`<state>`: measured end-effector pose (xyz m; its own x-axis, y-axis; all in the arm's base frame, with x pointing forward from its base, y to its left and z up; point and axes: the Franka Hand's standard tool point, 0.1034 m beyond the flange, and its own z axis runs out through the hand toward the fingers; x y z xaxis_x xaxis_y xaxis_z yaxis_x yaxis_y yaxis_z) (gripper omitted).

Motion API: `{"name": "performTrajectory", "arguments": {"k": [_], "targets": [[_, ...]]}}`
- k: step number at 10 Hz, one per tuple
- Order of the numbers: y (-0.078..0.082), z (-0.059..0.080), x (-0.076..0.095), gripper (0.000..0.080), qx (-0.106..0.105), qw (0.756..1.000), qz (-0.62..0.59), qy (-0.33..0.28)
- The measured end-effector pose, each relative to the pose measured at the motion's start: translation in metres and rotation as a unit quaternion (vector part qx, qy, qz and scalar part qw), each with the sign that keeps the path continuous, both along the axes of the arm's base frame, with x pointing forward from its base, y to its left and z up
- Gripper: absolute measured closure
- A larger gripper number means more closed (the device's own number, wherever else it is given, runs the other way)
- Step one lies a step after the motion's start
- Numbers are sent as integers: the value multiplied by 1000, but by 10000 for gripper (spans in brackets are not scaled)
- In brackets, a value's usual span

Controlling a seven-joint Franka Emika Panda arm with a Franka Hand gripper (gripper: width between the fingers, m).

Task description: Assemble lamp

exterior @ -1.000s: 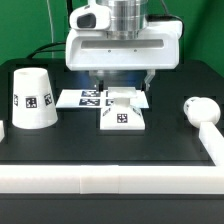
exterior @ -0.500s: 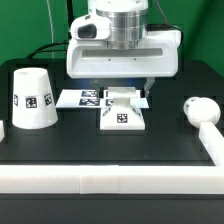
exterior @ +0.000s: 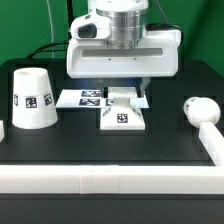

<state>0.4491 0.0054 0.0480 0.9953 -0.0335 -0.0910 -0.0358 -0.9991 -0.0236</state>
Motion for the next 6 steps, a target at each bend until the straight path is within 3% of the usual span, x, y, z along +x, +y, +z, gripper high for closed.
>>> {"name": "performTrajectory", "arguments": {"k": [4, 6], "targets": [[0, 0, 1, 268, 0, 1000, 0, -1], [12, 1, 36, 266, 3, 1000, 1, -9]]}}
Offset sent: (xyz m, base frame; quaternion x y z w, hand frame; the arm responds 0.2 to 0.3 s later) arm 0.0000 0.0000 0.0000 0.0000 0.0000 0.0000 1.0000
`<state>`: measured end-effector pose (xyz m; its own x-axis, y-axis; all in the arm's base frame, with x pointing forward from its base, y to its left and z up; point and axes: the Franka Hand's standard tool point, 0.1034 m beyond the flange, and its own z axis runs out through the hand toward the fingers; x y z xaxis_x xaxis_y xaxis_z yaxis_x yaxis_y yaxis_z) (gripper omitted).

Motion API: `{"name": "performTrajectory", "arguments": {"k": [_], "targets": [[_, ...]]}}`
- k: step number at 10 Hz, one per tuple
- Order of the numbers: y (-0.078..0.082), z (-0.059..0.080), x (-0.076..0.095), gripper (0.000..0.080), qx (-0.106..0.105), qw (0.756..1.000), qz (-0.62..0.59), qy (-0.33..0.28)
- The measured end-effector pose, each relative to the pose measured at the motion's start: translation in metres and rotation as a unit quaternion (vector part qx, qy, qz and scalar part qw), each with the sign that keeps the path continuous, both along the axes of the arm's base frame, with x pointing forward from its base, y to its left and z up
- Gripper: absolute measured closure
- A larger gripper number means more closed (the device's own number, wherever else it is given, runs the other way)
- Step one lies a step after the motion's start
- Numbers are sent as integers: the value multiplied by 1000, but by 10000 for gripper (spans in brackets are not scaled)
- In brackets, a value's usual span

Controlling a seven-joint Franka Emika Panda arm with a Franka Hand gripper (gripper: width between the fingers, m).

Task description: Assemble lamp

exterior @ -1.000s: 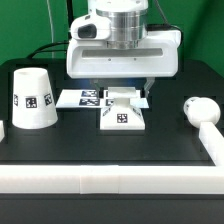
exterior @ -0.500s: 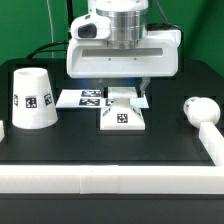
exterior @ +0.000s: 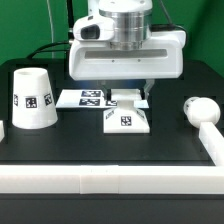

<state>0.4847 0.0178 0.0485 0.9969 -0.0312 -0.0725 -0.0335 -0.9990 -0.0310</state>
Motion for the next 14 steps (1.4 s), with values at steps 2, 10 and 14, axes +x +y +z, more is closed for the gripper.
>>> {"name": "performTrajectory", "arguments": {"k": [2, 10, 14], "targets": [[16, 0, 40, 266, 3, 1000, -8, -13], [56, 2, 124, 266, 12, 999, -20, -50], [66, 3, 149, 266, 14, 998, -15, -52]]}}
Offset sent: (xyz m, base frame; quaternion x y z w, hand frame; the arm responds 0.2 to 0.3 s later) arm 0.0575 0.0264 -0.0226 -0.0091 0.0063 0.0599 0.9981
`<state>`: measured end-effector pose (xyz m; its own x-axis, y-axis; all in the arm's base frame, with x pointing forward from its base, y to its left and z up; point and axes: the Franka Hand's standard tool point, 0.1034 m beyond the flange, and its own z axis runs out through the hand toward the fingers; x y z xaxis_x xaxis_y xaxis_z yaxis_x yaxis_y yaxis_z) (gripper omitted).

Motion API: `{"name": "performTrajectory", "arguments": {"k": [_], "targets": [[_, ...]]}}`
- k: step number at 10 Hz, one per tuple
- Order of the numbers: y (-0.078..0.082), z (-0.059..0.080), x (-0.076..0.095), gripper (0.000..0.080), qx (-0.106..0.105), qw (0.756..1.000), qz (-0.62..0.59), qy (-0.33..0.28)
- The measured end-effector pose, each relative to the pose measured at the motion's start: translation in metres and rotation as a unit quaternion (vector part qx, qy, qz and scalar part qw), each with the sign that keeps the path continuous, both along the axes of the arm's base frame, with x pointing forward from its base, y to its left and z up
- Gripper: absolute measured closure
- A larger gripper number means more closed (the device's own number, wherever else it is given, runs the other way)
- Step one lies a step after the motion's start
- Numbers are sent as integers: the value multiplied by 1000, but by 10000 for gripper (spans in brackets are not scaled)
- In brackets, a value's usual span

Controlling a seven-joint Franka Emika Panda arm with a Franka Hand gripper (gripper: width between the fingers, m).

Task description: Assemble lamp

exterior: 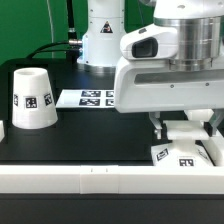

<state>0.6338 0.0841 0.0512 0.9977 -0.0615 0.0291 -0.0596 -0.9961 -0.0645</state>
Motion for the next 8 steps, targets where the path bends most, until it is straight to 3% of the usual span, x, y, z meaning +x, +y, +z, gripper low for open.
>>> {"name": "performTrajectory", "arguments": {"k": [4, 6, 8], "targets": [[5, 0, 1, 266, -4, 1000, 3, 1], [6, -1, 1, 131, -4, 1000, 3, 2], [5, -1, 1, 105, -4, 1000, 3, 2]]}}
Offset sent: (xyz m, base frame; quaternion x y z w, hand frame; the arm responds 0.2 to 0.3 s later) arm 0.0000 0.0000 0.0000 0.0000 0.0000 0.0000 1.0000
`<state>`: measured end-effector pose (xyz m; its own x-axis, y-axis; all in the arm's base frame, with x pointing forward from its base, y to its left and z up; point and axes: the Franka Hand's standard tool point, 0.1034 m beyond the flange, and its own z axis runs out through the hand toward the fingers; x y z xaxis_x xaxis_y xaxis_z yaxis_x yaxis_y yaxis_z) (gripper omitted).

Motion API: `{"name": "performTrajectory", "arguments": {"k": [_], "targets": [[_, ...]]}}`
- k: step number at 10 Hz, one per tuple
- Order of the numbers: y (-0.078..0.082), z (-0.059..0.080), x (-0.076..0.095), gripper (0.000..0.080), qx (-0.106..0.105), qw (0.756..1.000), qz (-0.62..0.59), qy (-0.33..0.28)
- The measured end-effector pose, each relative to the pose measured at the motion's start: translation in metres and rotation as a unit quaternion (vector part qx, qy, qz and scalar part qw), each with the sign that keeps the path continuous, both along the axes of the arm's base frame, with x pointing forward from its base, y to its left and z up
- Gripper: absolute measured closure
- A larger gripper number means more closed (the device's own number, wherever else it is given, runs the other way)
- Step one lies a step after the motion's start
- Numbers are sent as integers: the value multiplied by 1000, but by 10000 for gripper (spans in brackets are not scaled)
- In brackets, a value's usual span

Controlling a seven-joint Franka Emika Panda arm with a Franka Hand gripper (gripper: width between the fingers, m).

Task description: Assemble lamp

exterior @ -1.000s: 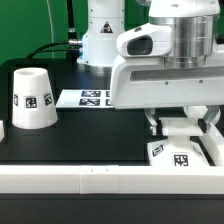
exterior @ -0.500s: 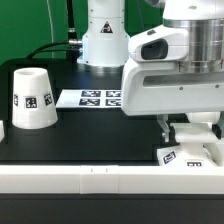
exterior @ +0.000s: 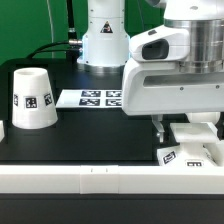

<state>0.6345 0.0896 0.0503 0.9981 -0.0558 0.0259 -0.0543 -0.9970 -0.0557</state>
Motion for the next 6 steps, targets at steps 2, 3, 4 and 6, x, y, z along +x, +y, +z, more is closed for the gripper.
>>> {"name": "performTrajectory", "arguments": {"k": [2, 3, 4, 6], "targets": [[0, 3, -7, 101, 2, 1000, -7, -9], [2, 5, -26, 100, 8, 1000, -19, -19], [6, 7, -50, 100, 9, 999, -44, -16], [16, 13, -78, 100, 22, 998, -66, -9]]}}
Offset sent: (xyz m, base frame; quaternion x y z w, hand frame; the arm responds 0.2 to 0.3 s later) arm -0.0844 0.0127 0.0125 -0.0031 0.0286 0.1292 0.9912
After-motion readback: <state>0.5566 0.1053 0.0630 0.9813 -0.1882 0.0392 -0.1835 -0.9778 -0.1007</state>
